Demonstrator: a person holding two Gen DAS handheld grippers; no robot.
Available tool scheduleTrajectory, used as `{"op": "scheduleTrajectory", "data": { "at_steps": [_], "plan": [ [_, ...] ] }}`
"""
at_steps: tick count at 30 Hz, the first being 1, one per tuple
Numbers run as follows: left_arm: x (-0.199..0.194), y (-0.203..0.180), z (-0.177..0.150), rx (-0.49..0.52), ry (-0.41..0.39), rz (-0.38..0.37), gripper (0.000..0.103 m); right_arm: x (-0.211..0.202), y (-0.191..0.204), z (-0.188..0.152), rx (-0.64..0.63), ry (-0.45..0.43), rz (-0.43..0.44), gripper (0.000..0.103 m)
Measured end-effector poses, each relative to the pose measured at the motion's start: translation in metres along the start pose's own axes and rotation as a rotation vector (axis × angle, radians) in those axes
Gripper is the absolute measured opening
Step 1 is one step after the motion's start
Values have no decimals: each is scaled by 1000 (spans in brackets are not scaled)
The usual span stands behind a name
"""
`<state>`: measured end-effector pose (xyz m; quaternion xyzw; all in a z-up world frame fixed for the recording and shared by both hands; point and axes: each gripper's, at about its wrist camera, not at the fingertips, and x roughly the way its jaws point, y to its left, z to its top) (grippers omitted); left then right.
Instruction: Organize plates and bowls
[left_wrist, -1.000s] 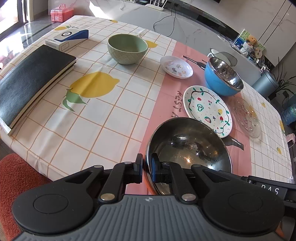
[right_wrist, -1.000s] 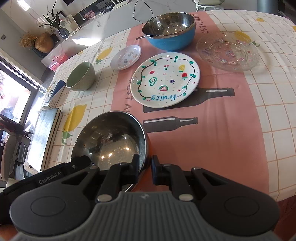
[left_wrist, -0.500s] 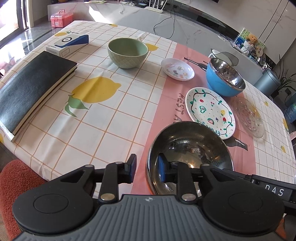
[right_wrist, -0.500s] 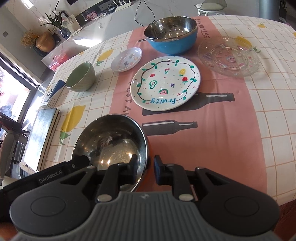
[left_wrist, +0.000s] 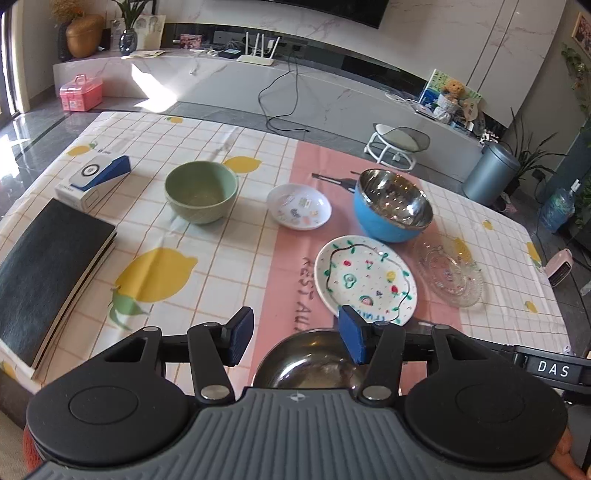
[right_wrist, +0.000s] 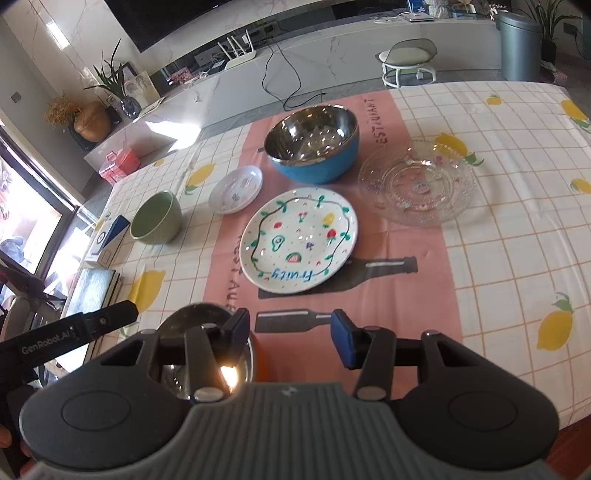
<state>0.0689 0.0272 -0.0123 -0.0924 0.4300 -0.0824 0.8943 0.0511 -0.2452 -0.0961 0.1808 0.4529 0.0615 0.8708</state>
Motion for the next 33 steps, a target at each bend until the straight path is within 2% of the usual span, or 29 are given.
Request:
{"op": "scheduleTrajectory", "data": {
  "at_steps": [5, 11, 16, 26, 33],
  "plan": [
    [7, -16, 36, 22, -1, -68, 61, -8, -13, 33, 3, -43, -26, 52],
    [37, -37, 77, 47, 56, -127, 61, -5, -24, 78, 11, -69, -65, 52],
    [76, -51, 99, 68, 105, -108, 61, 14, -28, 112, 19, -78, -116, 52],
    [153, -46, 140, -48, 154, -75, 64, 74, -37, 165, 74, -39, -185, 52],
    [198, -49, 151, -86, 193, -69, 65, 116, -49, 189, 124, 15, -190, 52]
  ]
}}
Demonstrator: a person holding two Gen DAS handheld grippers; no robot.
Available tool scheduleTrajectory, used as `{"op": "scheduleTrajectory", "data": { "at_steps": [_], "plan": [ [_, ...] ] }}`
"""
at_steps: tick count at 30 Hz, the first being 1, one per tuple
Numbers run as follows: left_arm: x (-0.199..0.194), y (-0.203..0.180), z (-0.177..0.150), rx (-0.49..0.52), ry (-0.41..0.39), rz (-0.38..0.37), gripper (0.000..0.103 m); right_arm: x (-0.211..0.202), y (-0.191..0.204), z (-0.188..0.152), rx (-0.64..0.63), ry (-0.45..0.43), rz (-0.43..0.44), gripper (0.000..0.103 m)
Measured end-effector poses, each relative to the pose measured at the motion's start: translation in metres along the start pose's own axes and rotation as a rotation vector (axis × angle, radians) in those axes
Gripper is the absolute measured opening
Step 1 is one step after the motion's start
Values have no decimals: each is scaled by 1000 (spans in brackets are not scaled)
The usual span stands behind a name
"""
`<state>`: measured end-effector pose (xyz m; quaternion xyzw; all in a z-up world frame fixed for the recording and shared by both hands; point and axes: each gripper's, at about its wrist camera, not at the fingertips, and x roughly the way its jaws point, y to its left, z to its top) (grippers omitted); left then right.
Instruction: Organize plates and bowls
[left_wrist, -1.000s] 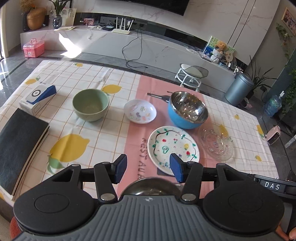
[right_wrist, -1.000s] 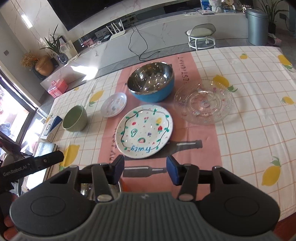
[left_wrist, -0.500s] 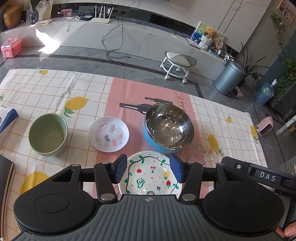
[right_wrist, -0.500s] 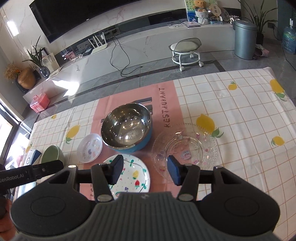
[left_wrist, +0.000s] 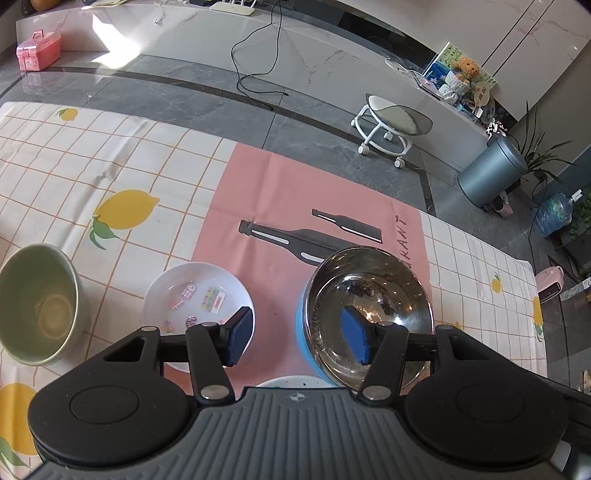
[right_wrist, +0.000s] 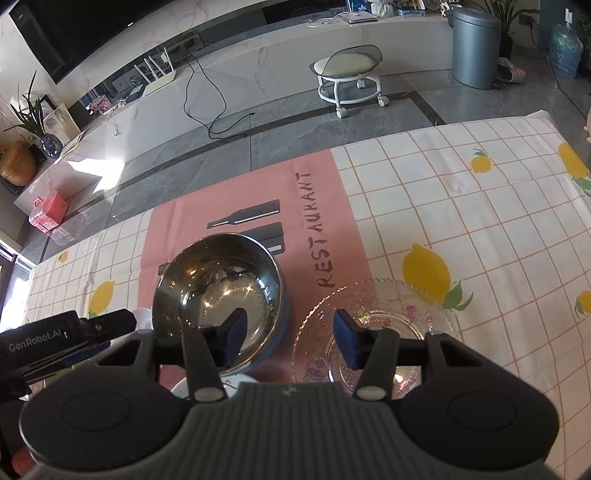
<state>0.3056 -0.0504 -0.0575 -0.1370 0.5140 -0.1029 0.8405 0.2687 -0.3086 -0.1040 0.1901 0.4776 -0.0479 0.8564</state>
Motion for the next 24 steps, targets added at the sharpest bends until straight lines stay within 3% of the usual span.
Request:
{"op": "scheduleTrajectory", "data": {
  "at_steps": [6, 12, 17, 24],
  "plan": [
    [28, 2, 3, -2, 43, 29, 63, 30, 2, 7, 24, 56, 19, 46],
    [40, -2, -1, 1, 66, 10, 60, 52, 1, 7, 37, 90, 18, 37],
    [45, -10, -4, 25, 74, 27, 43, 61, 1, 2, 49, 109, 26, 22],
    [44, -17, -5, 45, 71, 35, 10, 60, 2, -1, 41, 105, 41, 13]
  ]
}}
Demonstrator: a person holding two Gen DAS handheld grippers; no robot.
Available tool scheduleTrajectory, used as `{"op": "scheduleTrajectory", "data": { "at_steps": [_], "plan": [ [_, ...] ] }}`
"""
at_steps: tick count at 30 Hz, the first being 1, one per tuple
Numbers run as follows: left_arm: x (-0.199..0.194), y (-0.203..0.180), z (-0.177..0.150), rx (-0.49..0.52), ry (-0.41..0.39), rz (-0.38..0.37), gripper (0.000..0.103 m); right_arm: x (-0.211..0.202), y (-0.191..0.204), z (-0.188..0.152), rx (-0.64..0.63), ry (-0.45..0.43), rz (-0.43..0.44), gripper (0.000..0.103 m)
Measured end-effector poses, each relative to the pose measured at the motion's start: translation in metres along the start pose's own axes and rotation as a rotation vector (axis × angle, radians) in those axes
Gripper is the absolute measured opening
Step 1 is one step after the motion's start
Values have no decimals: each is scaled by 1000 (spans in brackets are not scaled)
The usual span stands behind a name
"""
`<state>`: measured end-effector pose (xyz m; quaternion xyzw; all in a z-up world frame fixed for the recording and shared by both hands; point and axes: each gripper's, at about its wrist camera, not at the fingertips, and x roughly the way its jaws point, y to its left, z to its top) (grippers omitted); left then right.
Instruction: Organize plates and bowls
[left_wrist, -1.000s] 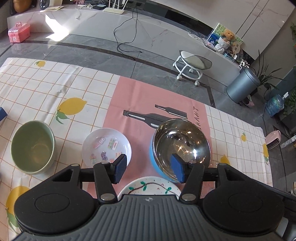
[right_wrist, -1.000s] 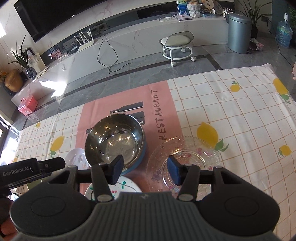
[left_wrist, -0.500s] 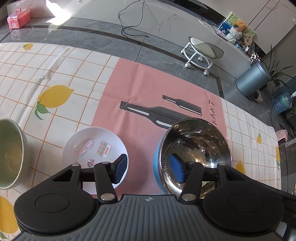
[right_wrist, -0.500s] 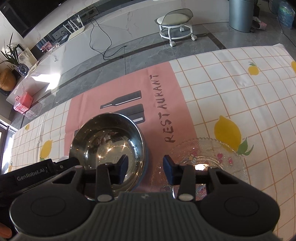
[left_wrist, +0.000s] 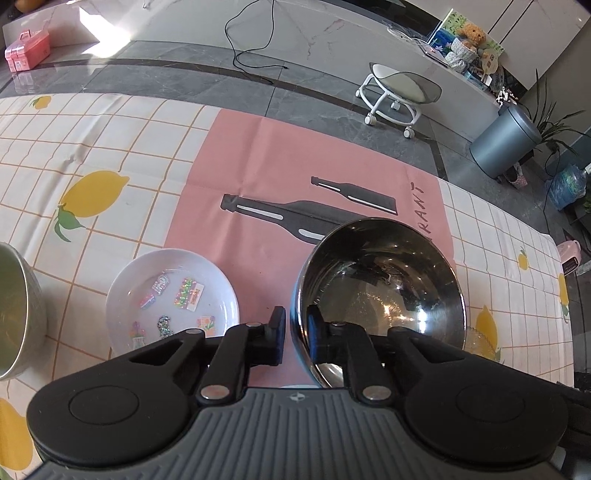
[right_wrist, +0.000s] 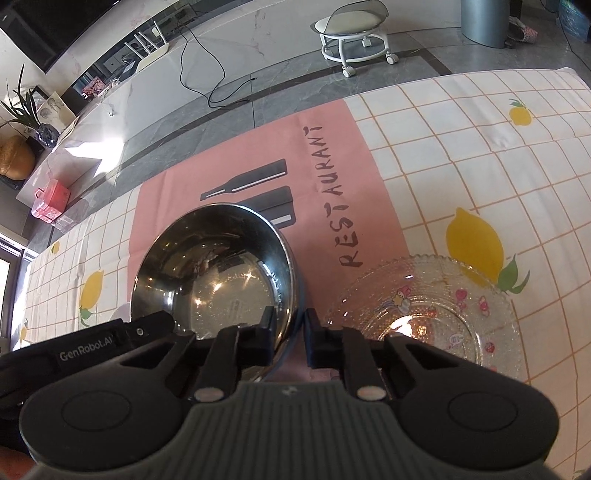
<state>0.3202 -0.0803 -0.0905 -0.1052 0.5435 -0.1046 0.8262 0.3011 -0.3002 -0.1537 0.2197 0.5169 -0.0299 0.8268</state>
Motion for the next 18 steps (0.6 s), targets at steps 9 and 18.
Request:
{"op": "scheduleTrajectory", "data": {
  "at_steps": [9, 18],
  "plan": [
    [-18, -9, -3, 20, -13, 28, 8, -12, 2, -1, 7, -10, 4, 12],
    [-65, -14, -18, 32, -44, 48, 8, -54, 8, -17, -19, -37, 37, 12]
  ]
}}
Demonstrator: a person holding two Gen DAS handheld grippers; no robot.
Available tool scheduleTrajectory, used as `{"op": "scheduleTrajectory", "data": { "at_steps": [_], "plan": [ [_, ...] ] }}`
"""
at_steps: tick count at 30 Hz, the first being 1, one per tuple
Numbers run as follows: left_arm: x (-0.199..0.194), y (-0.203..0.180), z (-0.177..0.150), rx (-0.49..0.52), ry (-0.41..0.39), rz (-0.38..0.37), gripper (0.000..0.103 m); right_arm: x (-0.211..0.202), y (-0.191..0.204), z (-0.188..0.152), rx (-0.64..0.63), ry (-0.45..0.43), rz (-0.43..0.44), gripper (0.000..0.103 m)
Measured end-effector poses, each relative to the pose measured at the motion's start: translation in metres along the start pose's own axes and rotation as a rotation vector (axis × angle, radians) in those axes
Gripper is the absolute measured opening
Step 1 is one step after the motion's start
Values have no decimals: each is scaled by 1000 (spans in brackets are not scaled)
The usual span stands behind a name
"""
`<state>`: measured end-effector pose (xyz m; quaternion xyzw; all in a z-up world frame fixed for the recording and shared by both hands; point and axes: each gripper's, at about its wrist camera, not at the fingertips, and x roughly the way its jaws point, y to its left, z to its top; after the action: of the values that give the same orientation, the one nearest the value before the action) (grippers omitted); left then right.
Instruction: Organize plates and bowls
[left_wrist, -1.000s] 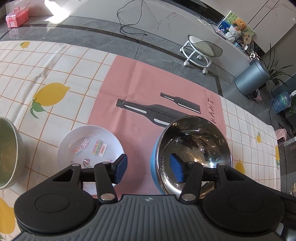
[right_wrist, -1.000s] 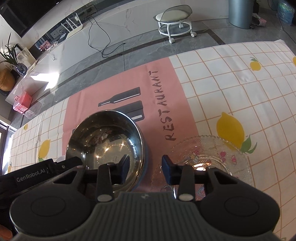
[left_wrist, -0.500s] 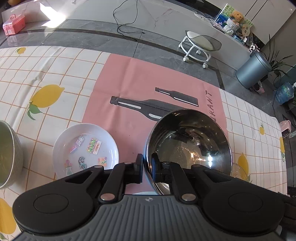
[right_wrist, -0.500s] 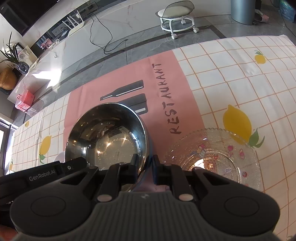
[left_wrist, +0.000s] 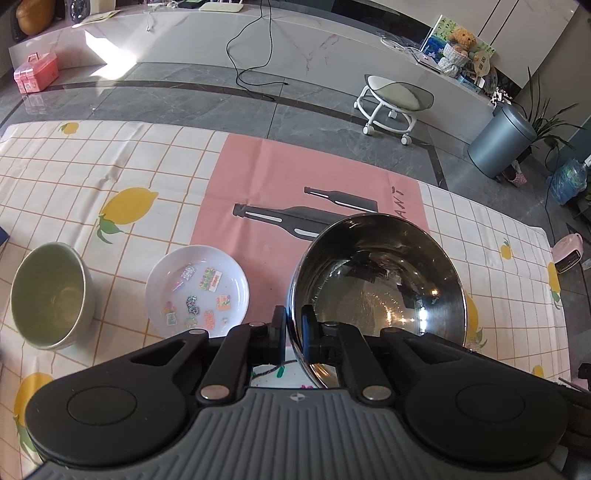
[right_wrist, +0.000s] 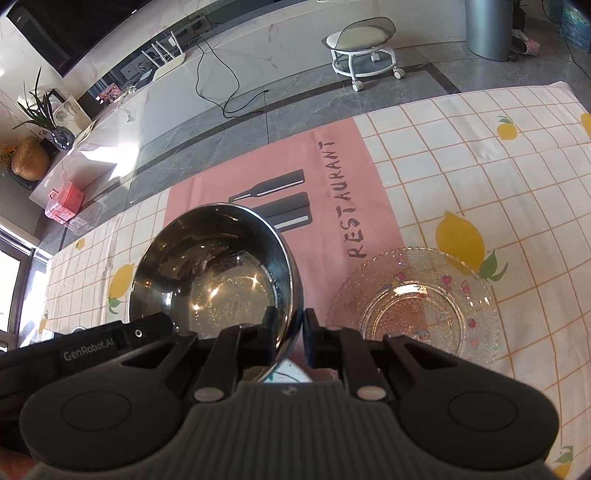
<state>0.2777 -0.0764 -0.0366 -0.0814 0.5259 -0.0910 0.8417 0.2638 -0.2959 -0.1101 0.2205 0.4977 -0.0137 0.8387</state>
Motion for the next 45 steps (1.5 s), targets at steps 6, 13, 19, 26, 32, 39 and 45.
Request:
{"op": "scheduleTrajectory", "data": {
  "at_steps": [6, 13, 19, 26, 32, 39, 45],
  "plan": [
    [-39, 4, -19, -11, -4, -2, 8, -41, 7, -20, -30, -16, 32, 12],
    [-86, 8, -50, -1, -15, 28, 8, -86, 16, -53, -82, 11, 71, 12],
    [-124, 19, -80, 20, -4, 75, 9, -109, 25, -85, -114, 106, 124, 12],
    [-144, 47, -118, -1, 83, 104, 9, -124, 47, -129, -216, 184, 132, 12],
    [-142, 71, -146, -48, 159, 99, 9, -120, 59, -163, -290, 255, 106, 12],
    [-128, 83, -165, -61, 196, 104, 9, -104, 63, -181, -321, 312, 66, 12],
    [-114, 85, -168, -58, 217, 107, 9, -88, 65, -184, -331, 341, 23, 11]
  ]
}}
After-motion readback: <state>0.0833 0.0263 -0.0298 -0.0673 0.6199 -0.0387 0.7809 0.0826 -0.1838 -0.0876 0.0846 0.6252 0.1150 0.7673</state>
